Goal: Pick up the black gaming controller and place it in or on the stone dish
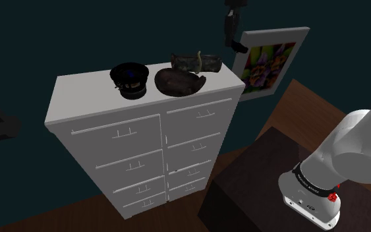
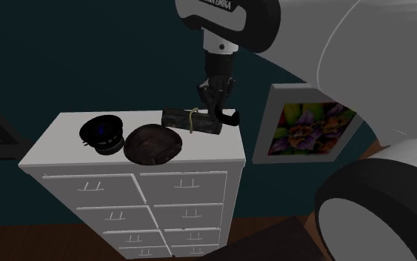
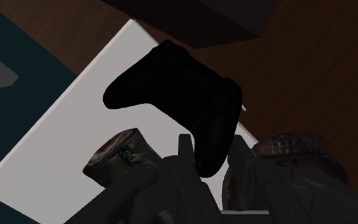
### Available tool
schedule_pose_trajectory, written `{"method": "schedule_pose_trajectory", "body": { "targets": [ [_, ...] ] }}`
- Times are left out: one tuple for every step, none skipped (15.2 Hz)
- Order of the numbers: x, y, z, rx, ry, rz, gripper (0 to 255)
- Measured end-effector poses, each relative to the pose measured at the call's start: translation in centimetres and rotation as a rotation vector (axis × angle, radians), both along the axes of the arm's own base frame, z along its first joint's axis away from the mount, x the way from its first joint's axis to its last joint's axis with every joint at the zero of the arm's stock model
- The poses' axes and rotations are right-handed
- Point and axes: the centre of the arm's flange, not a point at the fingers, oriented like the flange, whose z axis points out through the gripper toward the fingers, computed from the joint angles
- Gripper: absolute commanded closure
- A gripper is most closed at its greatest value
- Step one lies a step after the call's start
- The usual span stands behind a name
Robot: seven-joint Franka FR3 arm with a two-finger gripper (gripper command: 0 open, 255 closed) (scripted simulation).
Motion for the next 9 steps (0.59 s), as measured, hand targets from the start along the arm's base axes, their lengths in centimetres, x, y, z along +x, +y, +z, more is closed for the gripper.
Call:
{"method": "schedule_pose_trajectory", "body": {
  "targets": [
    [0.1,1.2,-0.1,0.0,0.0,0.001,255],
    [0.4,2.5,0.1,0.0,0.001,0.001,255],
    [0.6,3.5,0.1,0.0,0.0,0.001,255],
    [1.1,4.8,0.2,0.0,0.0,0.001,255],
    [1.4,6.0,0.3,0.0,0.0,0.001,255],
    [1.7,7.1,0.3,0.0,0.001,0.001,255],
    [2.1,8.2,0.1,0.0,0.0,0.001,255],
    [2.5,9.5,0.1,-0.001,0.001,0.001,255],
    [2.9,10.9,0.0,0.0,0.0,0.001,255]
  ]
}}
